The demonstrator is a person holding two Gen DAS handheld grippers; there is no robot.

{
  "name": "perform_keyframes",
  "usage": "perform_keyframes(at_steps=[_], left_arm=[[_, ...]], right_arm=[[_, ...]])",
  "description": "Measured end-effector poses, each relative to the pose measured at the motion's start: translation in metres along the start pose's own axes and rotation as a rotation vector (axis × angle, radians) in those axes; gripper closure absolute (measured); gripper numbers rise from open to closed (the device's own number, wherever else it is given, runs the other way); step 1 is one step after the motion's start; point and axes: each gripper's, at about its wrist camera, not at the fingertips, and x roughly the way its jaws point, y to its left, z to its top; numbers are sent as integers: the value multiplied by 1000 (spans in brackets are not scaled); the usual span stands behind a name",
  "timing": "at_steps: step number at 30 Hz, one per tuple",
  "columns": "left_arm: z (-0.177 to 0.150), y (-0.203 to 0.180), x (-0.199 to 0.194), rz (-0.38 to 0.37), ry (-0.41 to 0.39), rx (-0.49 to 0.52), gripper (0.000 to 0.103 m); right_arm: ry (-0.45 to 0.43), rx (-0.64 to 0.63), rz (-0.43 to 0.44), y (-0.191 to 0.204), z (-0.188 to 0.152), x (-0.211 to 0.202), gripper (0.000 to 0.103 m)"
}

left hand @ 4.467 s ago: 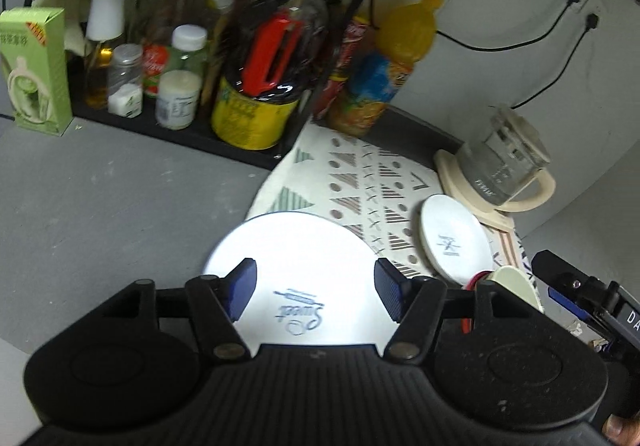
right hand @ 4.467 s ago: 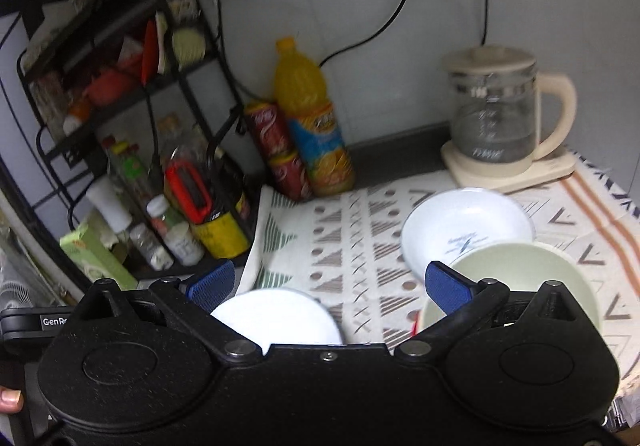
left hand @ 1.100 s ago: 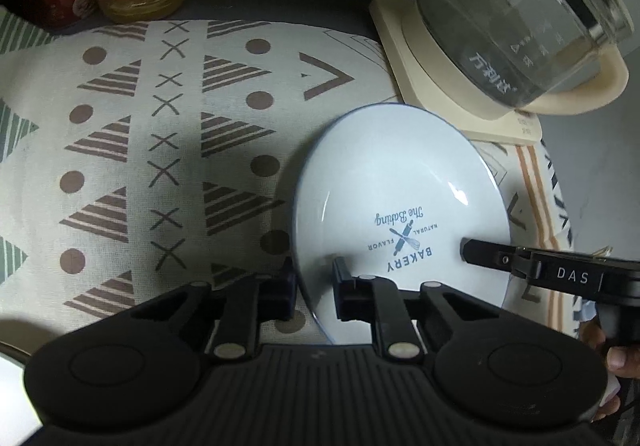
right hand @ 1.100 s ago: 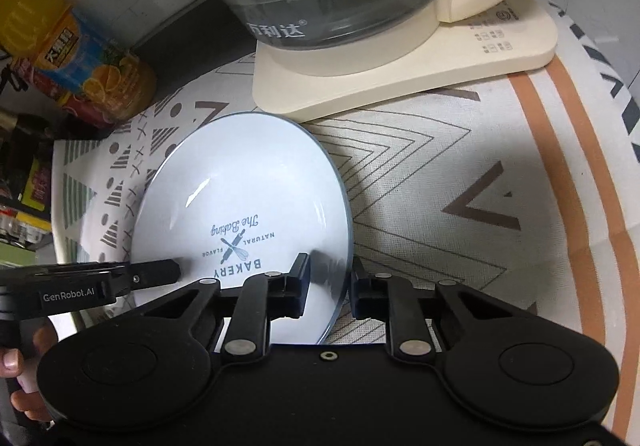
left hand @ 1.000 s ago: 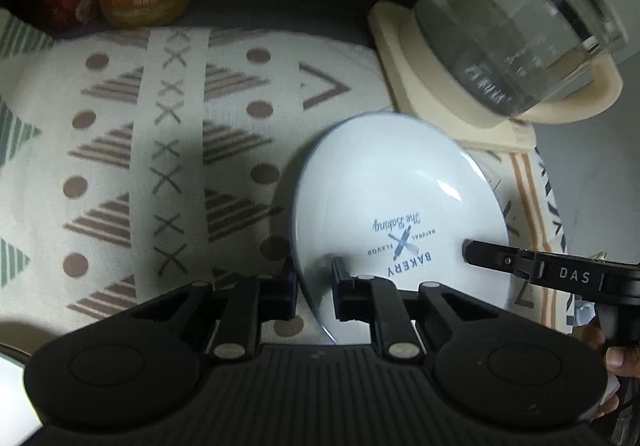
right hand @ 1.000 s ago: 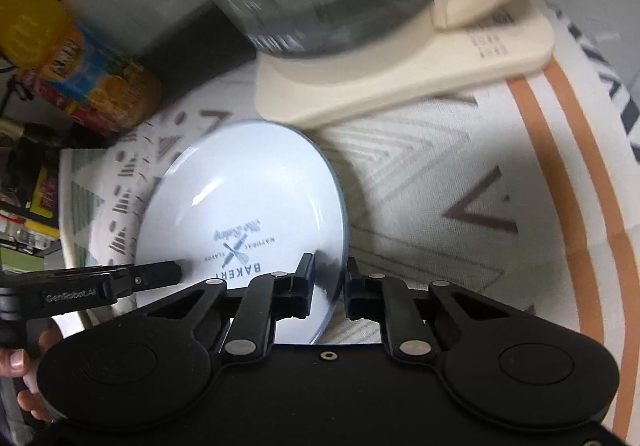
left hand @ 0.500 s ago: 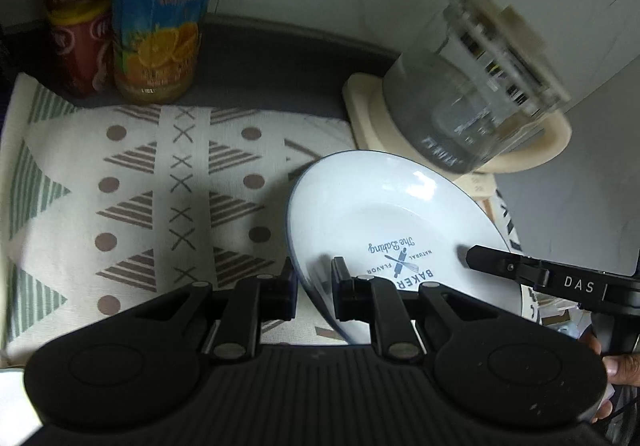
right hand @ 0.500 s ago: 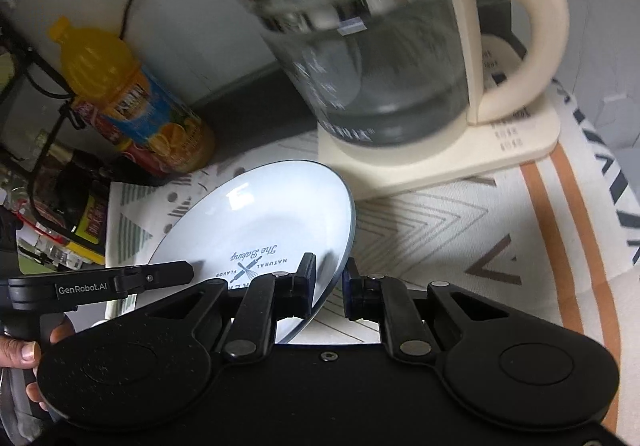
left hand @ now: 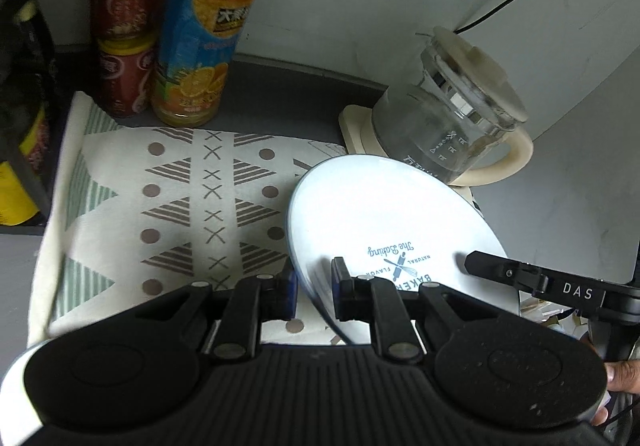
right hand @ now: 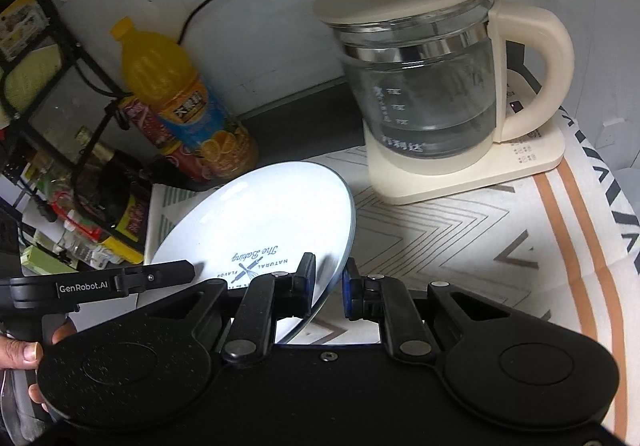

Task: Organize plates and bowls
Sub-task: 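Carry the 'BAKERY' plate and lower it onto the stacked white plates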

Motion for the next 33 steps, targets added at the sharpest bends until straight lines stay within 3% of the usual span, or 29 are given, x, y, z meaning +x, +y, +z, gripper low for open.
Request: perform_keyframes(at_steps=[20,33], left_arm=[[-55,53,-81,3,-55,-44,88],[-99,95,-104,32,-34,-96,88]], right_arm=[[-30,-14,17,77,-73,-22,89],[0,-77,-7,122,-121,-21,88]])
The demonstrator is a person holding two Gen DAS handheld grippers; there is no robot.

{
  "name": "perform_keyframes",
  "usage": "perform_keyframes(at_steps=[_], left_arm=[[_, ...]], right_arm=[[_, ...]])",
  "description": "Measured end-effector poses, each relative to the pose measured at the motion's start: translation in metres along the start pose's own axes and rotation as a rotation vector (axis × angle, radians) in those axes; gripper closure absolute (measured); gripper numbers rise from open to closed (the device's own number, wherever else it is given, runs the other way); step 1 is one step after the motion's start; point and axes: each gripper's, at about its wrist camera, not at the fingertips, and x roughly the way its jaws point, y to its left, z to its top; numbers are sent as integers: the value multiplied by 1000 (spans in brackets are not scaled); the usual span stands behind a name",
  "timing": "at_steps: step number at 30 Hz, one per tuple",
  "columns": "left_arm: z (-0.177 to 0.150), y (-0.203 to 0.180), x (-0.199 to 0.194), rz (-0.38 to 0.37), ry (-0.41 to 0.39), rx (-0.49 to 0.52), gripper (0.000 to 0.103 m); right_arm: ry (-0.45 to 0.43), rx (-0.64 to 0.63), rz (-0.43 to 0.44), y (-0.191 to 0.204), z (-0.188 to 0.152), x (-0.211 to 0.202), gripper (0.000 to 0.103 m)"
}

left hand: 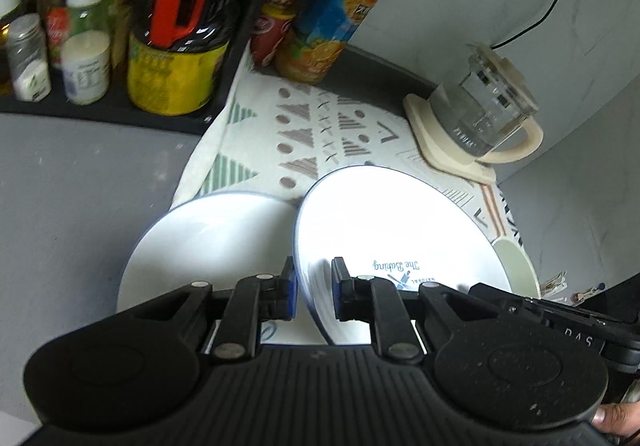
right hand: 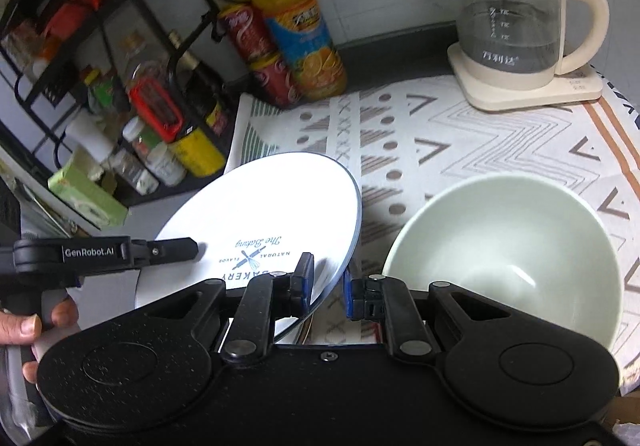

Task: Organize plates and bowls
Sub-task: 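Carry the 'BAKERY' plate and lower it onto the stacked white plates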

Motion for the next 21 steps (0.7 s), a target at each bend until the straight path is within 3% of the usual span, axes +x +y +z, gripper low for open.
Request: perform_keyframes(at_steps=[21], left_arm=[[-38,37,14,78,76,-34,87]], right_arm=[[72,-76,-91,44,-56,17,86]])
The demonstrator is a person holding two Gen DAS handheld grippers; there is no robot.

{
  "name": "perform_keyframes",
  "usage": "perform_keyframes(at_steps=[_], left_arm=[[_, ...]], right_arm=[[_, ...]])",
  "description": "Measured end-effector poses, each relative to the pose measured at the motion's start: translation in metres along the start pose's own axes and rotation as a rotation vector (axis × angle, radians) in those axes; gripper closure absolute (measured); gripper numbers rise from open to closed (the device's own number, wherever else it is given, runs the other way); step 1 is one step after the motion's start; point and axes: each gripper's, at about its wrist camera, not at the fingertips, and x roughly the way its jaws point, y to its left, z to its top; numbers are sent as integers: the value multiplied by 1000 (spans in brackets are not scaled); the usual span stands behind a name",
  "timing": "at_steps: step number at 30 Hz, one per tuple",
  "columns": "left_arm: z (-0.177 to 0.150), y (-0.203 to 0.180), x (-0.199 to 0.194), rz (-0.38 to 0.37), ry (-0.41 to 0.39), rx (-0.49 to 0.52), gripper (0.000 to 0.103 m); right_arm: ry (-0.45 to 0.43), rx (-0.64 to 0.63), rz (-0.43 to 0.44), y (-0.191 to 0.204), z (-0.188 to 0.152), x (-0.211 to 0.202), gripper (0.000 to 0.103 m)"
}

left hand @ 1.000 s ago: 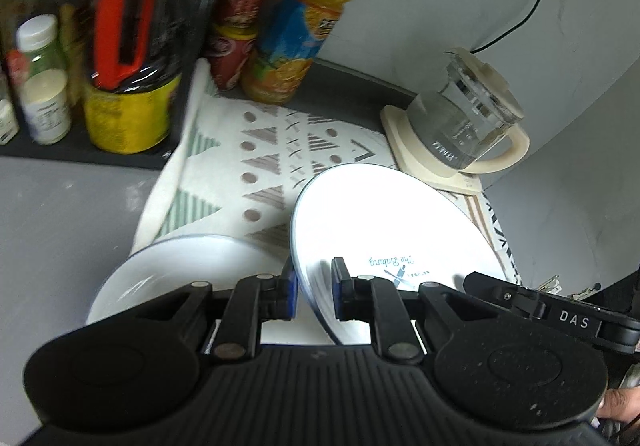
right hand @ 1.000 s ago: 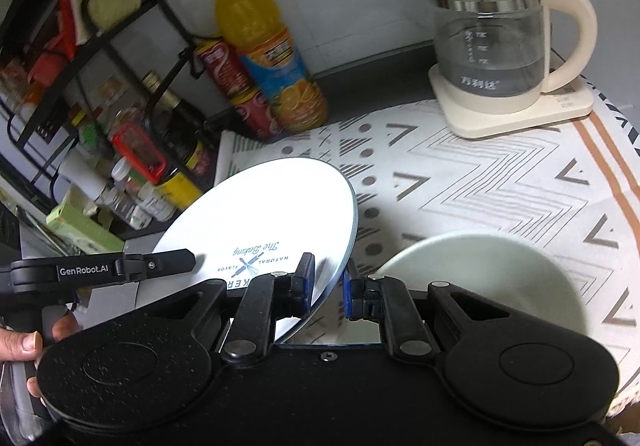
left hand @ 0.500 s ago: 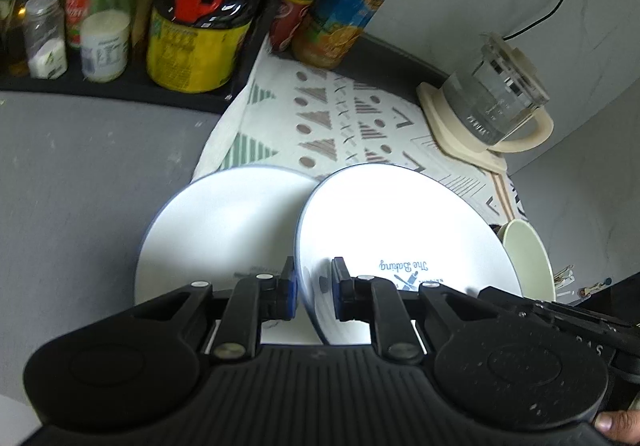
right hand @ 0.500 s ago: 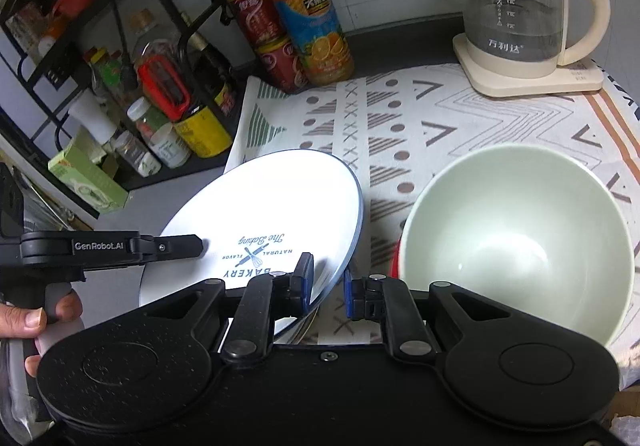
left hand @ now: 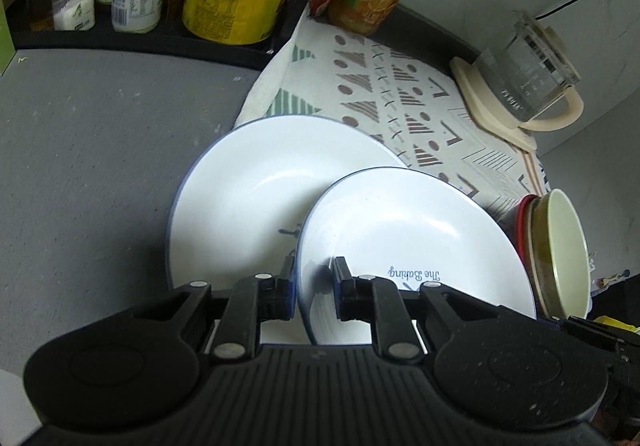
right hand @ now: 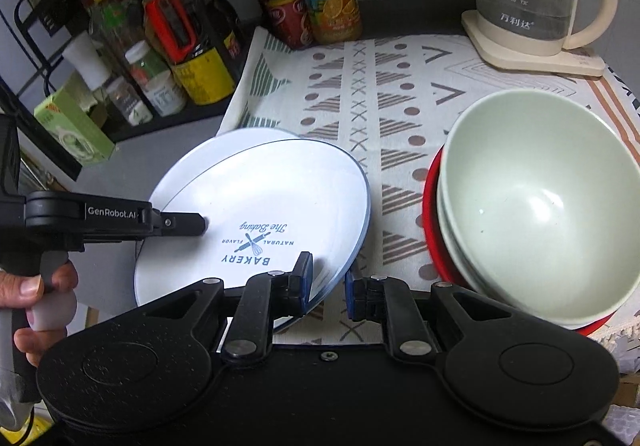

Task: Organize plates and bowls
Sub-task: 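Carry the 'BAKERY' plate and lower it onto the stacked white plates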

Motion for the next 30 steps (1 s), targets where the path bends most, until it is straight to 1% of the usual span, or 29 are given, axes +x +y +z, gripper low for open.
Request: perform_keyframes(at_steps=[4,9,16,20,22,23,24,25,28,30], left_arm=[[-1,5,6,14,6,-4,85],[0,14,12,37,13,-21,84],[5,20,16,54,11,-12,84],[10,18,16,98,9,10,84],[12,19,13,100,12,9,84],[14,19,11,98,18,5,82],[15,19,8,96,19,3,75],[16,19,5,101,12,4,66],[19,18,-9,107,-37,10,49],[20,19,-16,100,-56,5,45]], right_arm=[[8,-9,-9,5,1,7,86],[23,-54,-32,18,3,18,86],[38,-37,-54,22,4,33,87],[41,-20,-55,23,3,39,88],[32,-22,-64,25,2,40,88],[34,-13,-65,24,2,41,88],[39,0,-62,23,2,42,88],[39,5,-62,23,2,43,88],[38,9,-68,23,2,44,87],[35,6,-78,24,2,46,85]])
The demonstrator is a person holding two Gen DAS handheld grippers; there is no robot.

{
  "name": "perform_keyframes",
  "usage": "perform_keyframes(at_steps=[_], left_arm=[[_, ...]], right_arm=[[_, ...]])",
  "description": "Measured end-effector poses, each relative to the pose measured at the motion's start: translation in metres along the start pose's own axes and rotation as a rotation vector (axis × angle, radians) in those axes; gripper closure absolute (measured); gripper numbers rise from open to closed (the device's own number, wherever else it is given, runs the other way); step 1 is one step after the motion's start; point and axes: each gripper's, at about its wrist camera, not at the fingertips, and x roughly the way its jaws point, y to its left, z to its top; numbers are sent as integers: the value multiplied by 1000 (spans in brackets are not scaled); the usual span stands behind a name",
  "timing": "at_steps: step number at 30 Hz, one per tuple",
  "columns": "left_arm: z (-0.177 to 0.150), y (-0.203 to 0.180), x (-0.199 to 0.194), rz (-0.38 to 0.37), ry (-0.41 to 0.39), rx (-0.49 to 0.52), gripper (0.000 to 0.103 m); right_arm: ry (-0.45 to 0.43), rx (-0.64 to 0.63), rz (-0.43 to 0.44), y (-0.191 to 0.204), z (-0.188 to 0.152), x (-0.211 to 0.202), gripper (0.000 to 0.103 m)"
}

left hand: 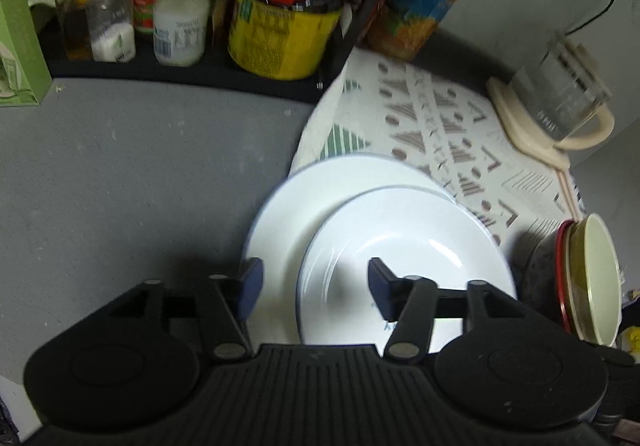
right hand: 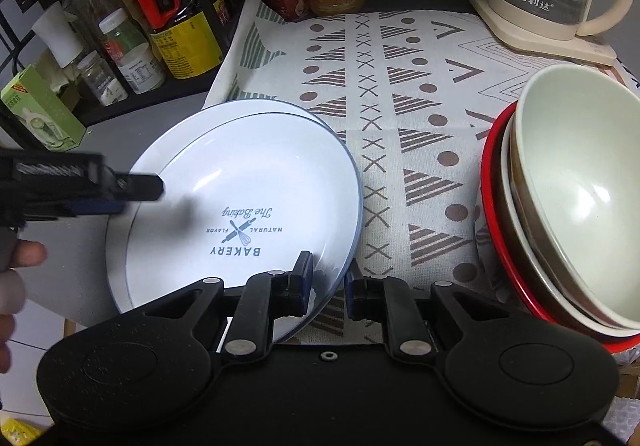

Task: Organize plates and bowls
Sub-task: 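Carry the 'BAKERY' plate and lower it onto the stacked white plates, then open both grippers to release the 'BAKERY' plate on the stack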

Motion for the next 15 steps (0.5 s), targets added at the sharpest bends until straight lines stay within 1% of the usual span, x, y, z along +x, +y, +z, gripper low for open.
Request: perform_keyframes(at_steps=[2,5,9,15], left_arm=[[1,2,-4,10,-15,3,45],[1,6,-7,40,-28,6,45],[-2,17,-5,76,-18,-12,45],[-13,30,5,65,12,-56,45]], right_arm=[[-2,-9,-17,3,1,1,84],[-2,-6,-14,4,2,3,77],[-5,1,-14,4,2,3,77],[-2,31,17,0,1,0,77]])
